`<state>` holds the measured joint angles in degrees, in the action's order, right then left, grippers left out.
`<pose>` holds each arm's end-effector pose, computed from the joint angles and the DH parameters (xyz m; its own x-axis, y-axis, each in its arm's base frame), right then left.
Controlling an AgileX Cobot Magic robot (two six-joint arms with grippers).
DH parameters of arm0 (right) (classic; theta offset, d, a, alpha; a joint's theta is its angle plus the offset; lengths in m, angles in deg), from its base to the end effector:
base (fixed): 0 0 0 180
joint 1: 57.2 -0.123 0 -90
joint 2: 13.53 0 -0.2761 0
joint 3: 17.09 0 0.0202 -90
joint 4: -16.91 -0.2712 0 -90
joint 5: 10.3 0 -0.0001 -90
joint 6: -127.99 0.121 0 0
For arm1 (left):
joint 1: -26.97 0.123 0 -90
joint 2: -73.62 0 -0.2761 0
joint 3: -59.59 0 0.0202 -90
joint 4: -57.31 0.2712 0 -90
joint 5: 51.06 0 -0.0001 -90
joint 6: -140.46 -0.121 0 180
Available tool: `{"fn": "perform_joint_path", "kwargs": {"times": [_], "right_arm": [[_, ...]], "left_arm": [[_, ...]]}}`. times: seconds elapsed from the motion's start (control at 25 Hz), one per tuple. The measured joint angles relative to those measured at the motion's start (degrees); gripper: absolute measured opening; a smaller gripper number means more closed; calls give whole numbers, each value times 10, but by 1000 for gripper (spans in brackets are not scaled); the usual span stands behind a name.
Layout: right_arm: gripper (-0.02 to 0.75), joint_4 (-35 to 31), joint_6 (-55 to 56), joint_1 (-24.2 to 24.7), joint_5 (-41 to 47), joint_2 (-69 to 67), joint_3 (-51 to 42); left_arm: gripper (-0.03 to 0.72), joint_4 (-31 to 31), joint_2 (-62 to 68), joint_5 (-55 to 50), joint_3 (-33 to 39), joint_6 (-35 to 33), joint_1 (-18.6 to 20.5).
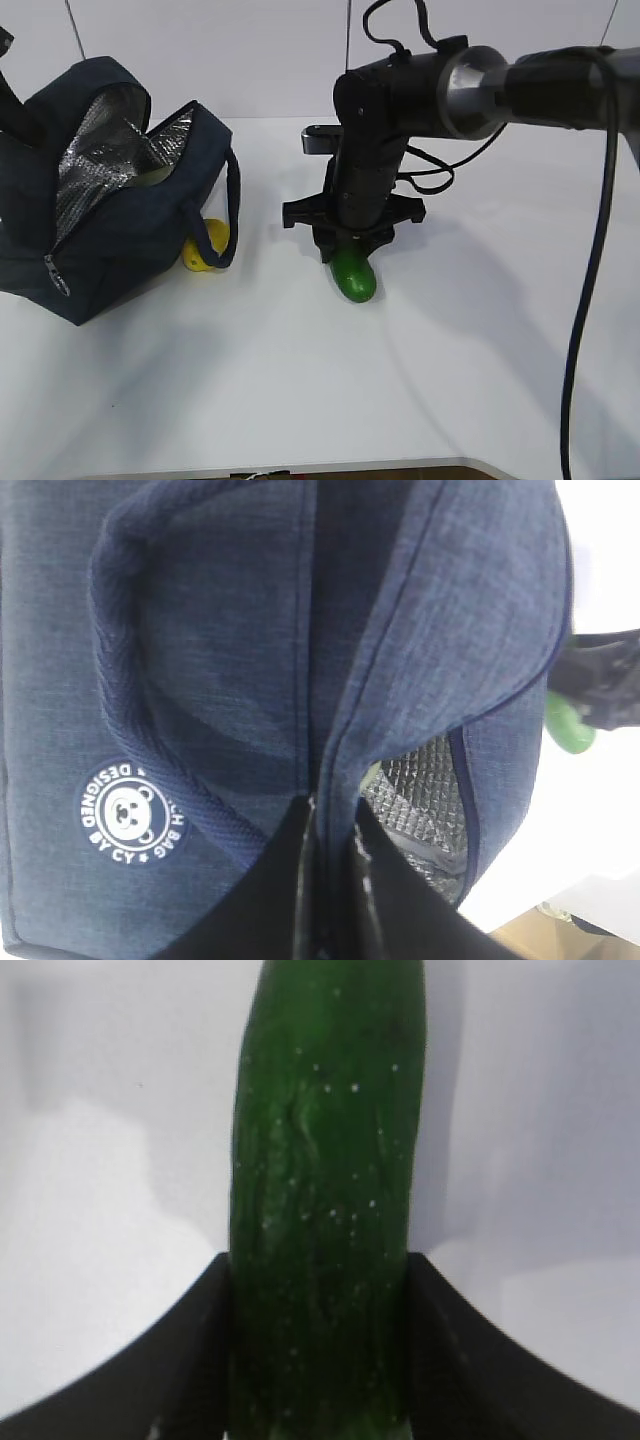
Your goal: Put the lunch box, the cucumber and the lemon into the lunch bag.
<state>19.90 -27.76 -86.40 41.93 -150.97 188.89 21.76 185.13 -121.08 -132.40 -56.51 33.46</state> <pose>0.4364 0.2382 0.1133 -0.9564 -0.0980 -0.2753 -0.1218 0.9900 0.0708 0.4023 -0.0208 0.2568 -0.9578 -0.0612 -0.2809 0.0962 0.8525 -0.5138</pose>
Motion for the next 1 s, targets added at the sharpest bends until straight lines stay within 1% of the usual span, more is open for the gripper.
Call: {"fn": "perform_joint_path", "kwargs": {"times": [0.12,0.4,0.56,0.64,0.68,0.84,1.0], "right_arm": [[353,0,-4,0,37,0,21],[353,0,-38,0,131,0,117],[352,-10,-52,0,157,0,169],[352,-36,-61,0,159,0,193],[352,-59,-67,0,159,0,203],[352,-172,-96,0,151,0,236],[352,-281,-130,0,115,-2,240]], "left_arm": [[0,0,0,0,0,0,0],[0,0,0,0,0,0,0],[0,0,0,0,0,0,0],[0,0,0,0,0,0,0],[0,0,0,0,0,0,0],[0,-8,0,0,0,0,0],[0,-9,0,0,0,0,0]]}}
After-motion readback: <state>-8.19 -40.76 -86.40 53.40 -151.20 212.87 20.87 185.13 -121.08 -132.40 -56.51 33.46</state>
